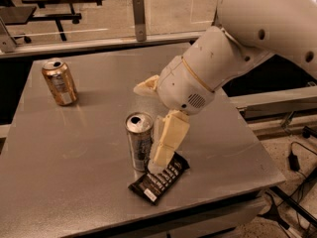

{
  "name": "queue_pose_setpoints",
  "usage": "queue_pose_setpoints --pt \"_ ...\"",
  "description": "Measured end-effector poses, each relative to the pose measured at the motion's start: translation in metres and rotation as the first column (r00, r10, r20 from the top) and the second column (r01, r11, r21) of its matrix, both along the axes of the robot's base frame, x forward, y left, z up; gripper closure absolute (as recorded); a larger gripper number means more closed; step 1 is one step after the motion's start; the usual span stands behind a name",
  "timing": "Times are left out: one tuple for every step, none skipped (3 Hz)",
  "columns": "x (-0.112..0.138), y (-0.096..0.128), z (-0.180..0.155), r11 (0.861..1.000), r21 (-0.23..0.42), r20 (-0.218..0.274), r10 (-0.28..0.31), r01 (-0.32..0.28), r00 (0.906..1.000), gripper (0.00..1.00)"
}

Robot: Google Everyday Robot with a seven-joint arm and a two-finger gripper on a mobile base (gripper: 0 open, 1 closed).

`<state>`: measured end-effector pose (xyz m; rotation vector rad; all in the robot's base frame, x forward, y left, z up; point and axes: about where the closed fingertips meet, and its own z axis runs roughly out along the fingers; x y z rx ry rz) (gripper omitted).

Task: Move redbull can near rxbar chocolate

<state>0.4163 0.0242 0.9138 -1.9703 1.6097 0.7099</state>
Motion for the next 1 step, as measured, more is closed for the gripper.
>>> queue_pose_setpoints --pt "0.0 0.0 0.0 1.0 0.0 0.0 0.0 0.0 1.0 0.0"
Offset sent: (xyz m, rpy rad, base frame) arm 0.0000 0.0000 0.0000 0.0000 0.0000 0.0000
